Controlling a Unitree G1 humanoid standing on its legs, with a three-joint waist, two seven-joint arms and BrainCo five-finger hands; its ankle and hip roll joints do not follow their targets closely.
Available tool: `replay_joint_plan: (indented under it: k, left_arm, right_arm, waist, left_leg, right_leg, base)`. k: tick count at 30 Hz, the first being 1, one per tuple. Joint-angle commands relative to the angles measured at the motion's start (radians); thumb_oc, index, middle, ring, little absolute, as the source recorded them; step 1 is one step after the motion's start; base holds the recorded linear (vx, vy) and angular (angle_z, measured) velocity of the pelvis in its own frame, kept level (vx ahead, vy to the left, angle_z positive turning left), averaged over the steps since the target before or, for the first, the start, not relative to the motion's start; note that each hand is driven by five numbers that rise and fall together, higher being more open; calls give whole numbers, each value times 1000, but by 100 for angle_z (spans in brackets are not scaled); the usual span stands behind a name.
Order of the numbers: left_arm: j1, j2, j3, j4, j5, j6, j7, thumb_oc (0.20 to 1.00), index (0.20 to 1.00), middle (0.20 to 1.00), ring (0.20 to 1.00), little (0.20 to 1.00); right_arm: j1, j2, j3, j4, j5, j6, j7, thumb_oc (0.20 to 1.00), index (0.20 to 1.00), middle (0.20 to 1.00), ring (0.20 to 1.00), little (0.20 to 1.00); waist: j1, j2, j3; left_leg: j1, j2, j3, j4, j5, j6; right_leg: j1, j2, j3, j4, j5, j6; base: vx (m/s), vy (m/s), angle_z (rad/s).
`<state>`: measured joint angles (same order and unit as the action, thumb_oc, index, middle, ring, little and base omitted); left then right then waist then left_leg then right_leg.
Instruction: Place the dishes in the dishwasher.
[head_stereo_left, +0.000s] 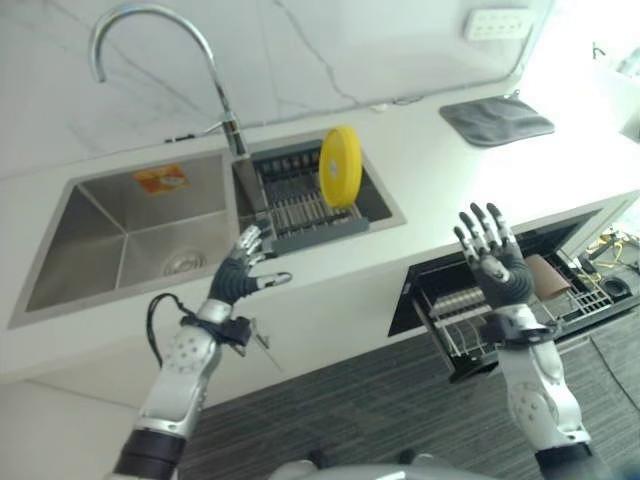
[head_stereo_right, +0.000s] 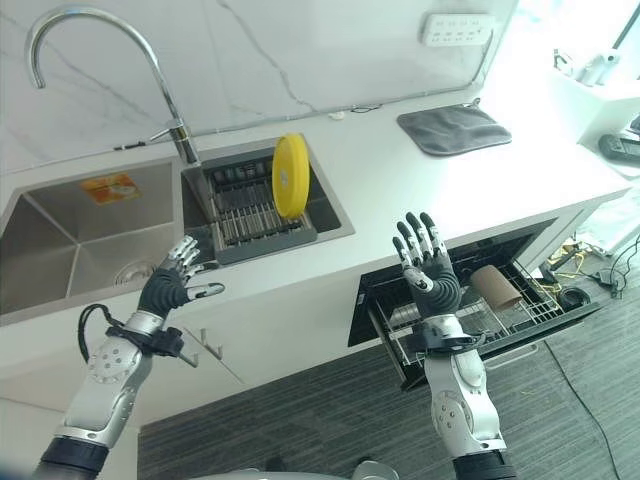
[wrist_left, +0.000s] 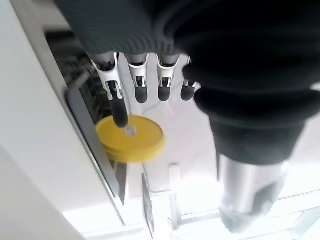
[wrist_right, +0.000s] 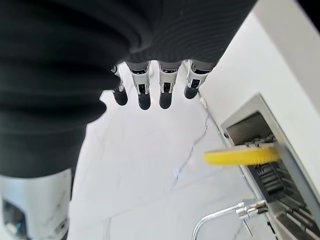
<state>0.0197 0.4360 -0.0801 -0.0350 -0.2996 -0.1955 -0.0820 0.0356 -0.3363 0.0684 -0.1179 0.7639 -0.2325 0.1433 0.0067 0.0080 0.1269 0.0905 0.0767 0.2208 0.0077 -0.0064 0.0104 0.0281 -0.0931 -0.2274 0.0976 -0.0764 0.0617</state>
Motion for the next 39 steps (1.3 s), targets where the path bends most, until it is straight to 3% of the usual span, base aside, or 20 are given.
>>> replay_joint_plan:
  k: [1, 2, 4, 5, 8, 10, 13, 22, 39]
  left_arm:
    - [-77, 15, -6, -20, 3, -51, 40, 1000, 1000, 1000, 1000, 1000]
    - [-79, 13, -18, -6, -7, -64, 61, 1000, 1000, 1000, 1000, 1000]
    - [-62, 4, -9, -12, -6, -61, 57, 1000, 1000, 1000, 1000, 1000]
    - [-54, 1, -6, -20, -3, -61, 53, 1000, 1000, 1000, 1000, 1000]
    - [-18, -7, 7, -57, 1, -54, 47, 1000, 1000, 1000, 1000, 1000]
    - [-17, -1, 4, -50, -16, -67, 34, 1000, 1000, 1000, 1000, 1000]
    - [-40, 11, -15, -20, -53, -96, -17, 1000, 1000, 1000, 1000, 1000]
    - [-71, 21, -38, -23, -36, -57, -32, 1000, 1000, 1000, 1000, 1000]
    - [-87, 29, -56, -40, -7, -63, -27, 1000, 1000, 1000, 1000, 1000]
  right_arm:
    - [-74, -40, -13, -71, 4, -25, 5, 1000, 1000, 1000, 1000, 1000]
    - [-92, -44, 1, -68, -8, -16, 9, 1000, 1000, 1000, 1000, 1000]
    - [-95, -36, 14, -60, -17, -17, 9, 1000, 1000, 1000, 1000, 1000]
    - [-96, -33, 17, -56, -17, -21, 9, 1000, 1000, 1000, 1000, 1000]
    - [-97, -22, 36, -64, -63, -39, -3, 1000, 1000, 1000, 1000, 1000]
    - [-90, -34, 46, -75, -63, -31, -10, 1000, 1000, 1000, 1000, 1000]
    - [-82, -50, 53, -79, -42, -14, 11, 1000, 1000, 1000, 1000, 1000]
    - [-80, -42, 52, -74, -27, 21, 38, 1000, 1000, 1000, 1000, 1000]
    - [-150, -54, 113, -107, -158, 33, -76, 1000, 1000, 1000, 1000, 1000]
  waist:
    - [-14, -30, -23]
    - [-14, -37, -9]
    - [-1, -38, 8]
    - [5, -35, 13]
    - [38, -5, 30]
    - [41, 5, 35]
    - [21, 5, 14]
    - [29, -8, -34]
    - [80, -11, -54]
  left_leg:
    - [-93, 27, -70, 91, 7, -73]
    - [-120, 17, -84, 205, -20, -63]
    - [-172, -6, -124, 308, 14, -59]
    - [-183, -11, -139, 306, 35, -60]
    - [-220, -4, -232, 135, 161, -97]
    - [-238, 10, -242, 83, 192, -109]
    - [-178, 30, -176, 12, 113, -98]
    - [-100, -11, -195, -32, 53, -72]
    - [-96, -21, -231, -93, 73, -64]
  right_leg:
    - [56, -6, 15, -3, -2, 14]
    - [57, 3, 37, 6, -8, -7]
    - [72, 25, 62, 3, -6, -26]
    - [75, 33, 69, 3, -4, -29]
    - [103, 51, 108, 3, -29, -20]
    - [114, 43, 103, 4, -43, -16]
    - [103, -2, 61, -4, -31, 11]
    - [87, -46, 56, -36, -1, 47]
    - [114, -40, 10, -50, -15, 45]
  base:
    - [17, -388, -27]
    - [33, -286, -14]
    - [78, -195, -34]
    - [146, -23, -51]
    - [215, 108, -40]
    - [173, 141, -32]
    - [144, 184, -39]
    - [111, 62, -13]
    - [14, 7, 7]
